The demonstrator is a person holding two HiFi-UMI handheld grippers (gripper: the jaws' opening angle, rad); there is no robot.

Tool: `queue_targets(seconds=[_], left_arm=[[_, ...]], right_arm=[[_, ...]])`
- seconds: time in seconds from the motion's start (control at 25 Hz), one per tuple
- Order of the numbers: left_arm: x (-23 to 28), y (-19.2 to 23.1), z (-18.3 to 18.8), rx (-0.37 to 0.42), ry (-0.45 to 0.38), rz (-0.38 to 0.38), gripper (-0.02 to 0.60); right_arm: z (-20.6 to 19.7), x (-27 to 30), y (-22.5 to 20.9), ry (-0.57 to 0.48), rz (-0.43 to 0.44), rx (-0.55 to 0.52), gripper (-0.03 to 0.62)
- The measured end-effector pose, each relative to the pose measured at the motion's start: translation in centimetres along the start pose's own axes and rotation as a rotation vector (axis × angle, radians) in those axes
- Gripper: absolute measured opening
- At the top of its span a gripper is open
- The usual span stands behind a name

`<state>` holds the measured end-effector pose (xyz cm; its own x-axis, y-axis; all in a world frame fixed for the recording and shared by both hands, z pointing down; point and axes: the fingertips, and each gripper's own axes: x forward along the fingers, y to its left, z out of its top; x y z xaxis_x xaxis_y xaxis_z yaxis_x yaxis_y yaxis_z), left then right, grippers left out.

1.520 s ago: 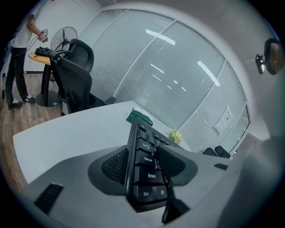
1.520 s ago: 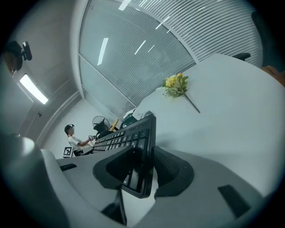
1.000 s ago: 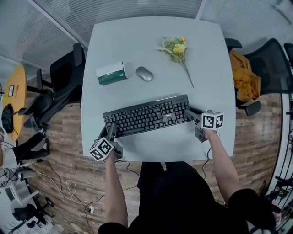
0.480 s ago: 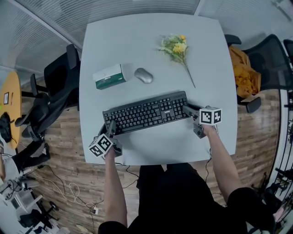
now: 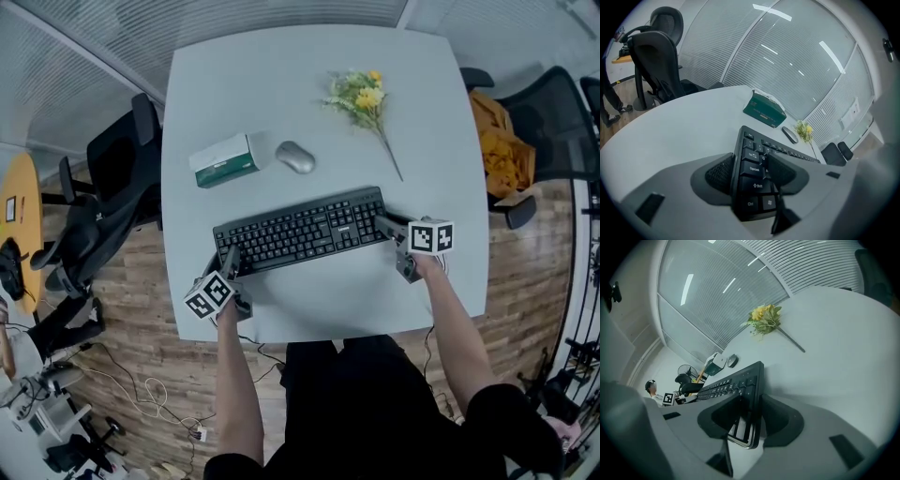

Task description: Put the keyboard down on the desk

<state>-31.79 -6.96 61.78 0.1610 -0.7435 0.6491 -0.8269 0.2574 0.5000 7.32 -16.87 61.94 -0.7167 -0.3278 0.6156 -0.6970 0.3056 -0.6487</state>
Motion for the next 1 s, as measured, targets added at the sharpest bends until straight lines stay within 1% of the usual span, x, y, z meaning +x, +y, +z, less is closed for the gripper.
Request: queue_targets(seconds=[0.24,0.44,0.6,0.84,1.0], left_arm=[[0.0,0.3,-0.6,-0.011,0.006,-0.003,0.216],[-0.2,0.4,-0.4,0.036,0.006,0.032,0.221],[-0.2,0.4,-0.7,0.068,0.029,0.041,0.224],[-0.1,0.8,-1.7,0.081,0.068,0.049,0.225],[-0.5,0.9,-2.3,0.08,0.077,0.046,0.225]], right_arm=[[-0.2,0.0,-0.2,0.003,-0.024,-0.001,0.156],[0.0,-0.1,-0.2,0.006,-0.045,-0.017,0.158],[-0.2,0.1,-0.2,0.021,-0.075,-0.046,0.16],[-0.9,0.4,-0.9,0.067,-0.123,-0.081,0.16],[-1.3,0.1,-0.9,0.067,-0.13,-0.086,0.161]])
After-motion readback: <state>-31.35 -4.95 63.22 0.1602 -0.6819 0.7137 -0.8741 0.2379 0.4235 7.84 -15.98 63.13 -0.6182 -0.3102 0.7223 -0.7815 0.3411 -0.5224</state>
